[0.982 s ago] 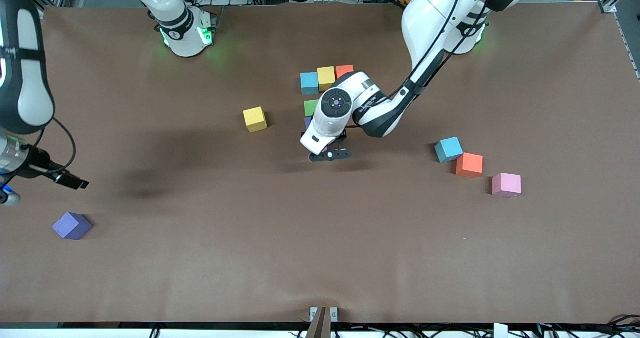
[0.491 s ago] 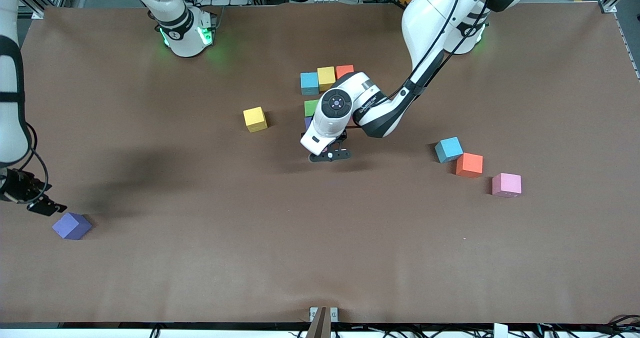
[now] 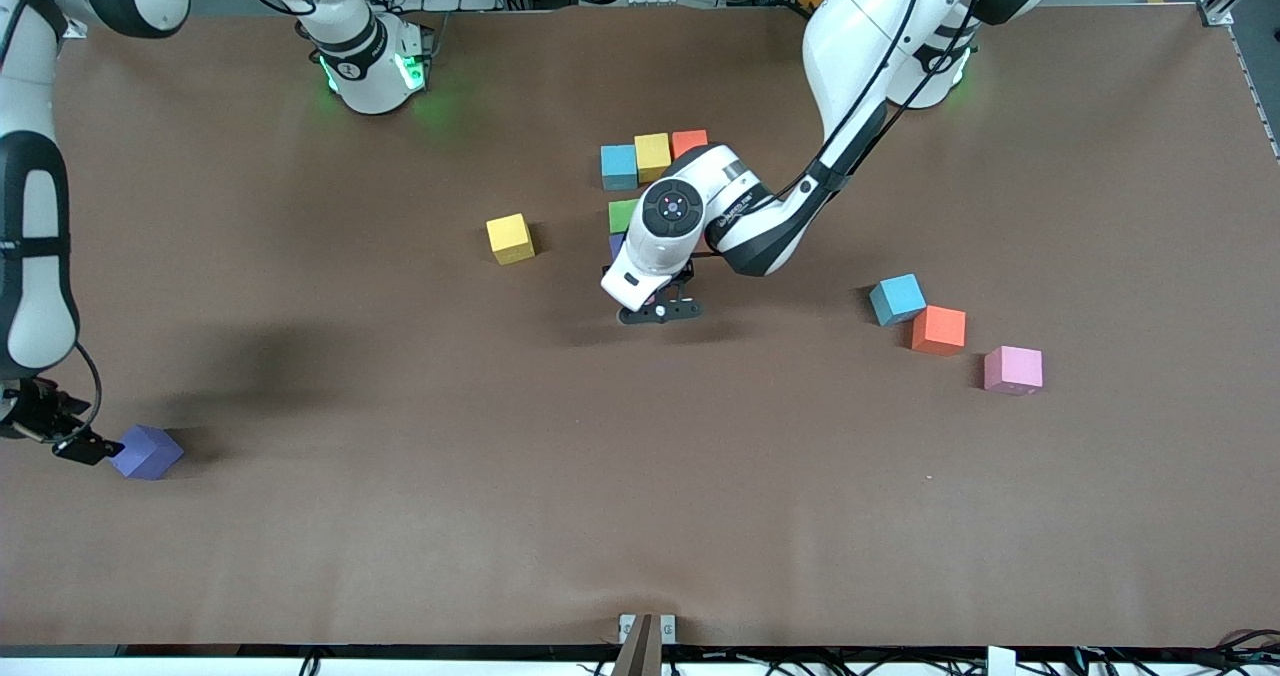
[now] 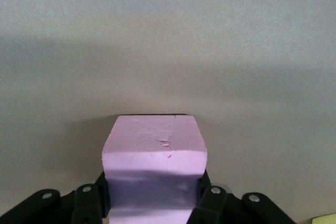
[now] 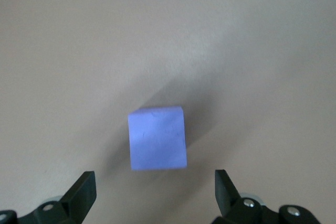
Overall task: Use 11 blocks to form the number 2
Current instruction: 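Place the pink cube while the right gripper grasps the purple cube, then release the pink cube while the right gripper lifts the purple cube, then grasp the blue cube while the right gripper carries the purple cube, then lift the blue cube while the right gripper lowers the purple cube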
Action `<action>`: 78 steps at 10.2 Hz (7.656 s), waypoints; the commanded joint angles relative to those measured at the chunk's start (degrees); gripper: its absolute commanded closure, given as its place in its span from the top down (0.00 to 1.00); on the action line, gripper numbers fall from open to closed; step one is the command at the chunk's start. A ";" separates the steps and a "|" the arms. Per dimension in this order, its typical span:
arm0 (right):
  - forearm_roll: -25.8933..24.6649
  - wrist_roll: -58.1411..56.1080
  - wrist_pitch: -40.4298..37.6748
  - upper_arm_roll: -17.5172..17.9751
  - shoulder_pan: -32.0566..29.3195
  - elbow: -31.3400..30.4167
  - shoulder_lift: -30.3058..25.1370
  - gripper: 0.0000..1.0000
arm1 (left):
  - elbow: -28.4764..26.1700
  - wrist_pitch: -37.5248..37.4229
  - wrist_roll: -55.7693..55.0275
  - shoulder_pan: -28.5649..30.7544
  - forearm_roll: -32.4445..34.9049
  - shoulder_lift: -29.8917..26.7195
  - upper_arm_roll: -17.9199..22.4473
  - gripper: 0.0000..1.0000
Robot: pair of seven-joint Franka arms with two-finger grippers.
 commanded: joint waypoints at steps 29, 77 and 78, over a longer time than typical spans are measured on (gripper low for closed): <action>0.15 -3.25 5.52 0.12 -0.11 4.15 11.08 0.60 | 1.88 -14.70 10.20 6.37 -0.06 -13.75 0.45 1.00; -3.01 -38.02 4.02 4.69 65.55 -13.45 -9.41 0.55 | -23.55 -13.58 21.92 39.97 -0.67 -27.39 -6.83 0.16; -2.84 -41.01 4.11 4.60 65.55 -12.22 -8.44 0.55 | -22.74 -13.50 19.65 40.06 -1.02 -27.31 -7.45 0.13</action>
